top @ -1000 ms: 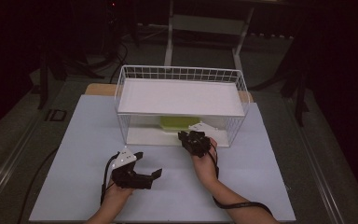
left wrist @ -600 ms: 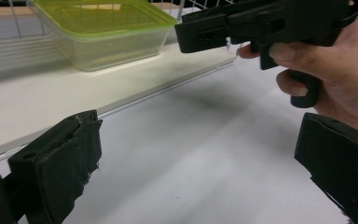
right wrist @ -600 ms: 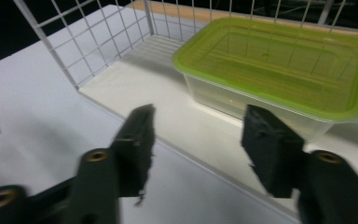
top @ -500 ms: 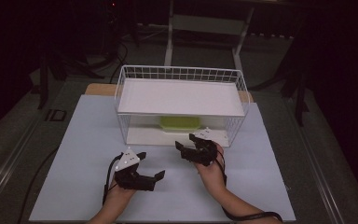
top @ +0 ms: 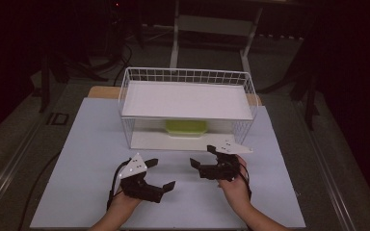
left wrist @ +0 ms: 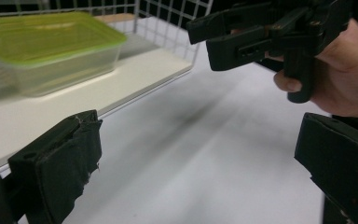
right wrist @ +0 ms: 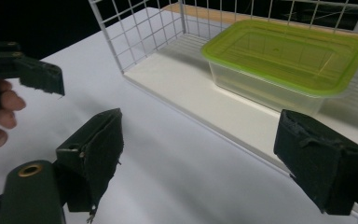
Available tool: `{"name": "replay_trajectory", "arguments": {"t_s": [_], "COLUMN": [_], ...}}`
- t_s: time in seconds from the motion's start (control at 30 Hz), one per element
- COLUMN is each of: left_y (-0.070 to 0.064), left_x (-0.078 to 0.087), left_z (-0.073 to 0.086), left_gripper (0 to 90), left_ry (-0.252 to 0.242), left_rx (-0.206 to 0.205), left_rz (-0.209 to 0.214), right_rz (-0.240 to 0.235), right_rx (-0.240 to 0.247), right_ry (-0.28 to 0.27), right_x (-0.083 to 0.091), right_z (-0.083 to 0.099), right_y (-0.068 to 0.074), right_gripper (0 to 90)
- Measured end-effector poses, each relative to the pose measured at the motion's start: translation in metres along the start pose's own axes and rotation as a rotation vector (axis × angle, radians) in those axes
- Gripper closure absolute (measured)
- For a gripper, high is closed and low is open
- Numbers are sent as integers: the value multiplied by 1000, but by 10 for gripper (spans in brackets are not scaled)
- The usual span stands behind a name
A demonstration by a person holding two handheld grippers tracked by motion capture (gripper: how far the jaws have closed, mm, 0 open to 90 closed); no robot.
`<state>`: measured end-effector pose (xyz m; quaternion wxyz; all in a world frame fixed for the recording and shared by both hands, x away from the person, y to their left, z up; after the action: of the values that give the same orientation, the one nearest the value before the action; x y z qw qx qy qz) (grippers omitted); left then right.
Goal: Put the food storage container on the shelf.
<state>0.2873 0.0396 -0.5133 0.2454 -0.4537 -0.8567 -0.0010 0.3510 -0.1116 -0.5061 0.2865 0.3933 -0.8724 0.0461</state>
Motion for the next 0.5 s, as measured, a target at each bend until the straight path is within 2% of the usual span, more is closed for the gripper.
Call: {"name": "replay_trajectory", "arguments": {"t_s": [0.13,0.2,0.5], "left_y": [-6,-7,-7], "left_x": [6,9,23], "left_z": [-1,-1,4], "left_gripper": [11,11,11], "left_ry": [-6,-9,-7], "left_rx": [-6,-3,-4], "left_rz": [27,42,47], "right_rz": [-15,-7,-12], "right_rx": [1,16,24], "right_ry": [-5,-1,1], "right_x": [13,19,35], "right_z": [1,3,17], "right_y": [1,1,1], "right_gripper": [156,156,156]}}
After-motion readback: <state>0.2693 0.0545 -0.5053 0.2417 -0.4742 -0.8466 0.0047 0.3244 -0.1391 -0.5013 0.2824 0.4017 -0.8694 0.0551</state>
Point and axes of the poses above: each handheld gripper's, and its own axes: x roughly backward along the jaws, z roughly out of its underside, y roughly to its left, the point moved 9 cm from there along -x, roughly forward along the jaws, and after that the axes turned 5 degrees about y, right-handed, at the moved point
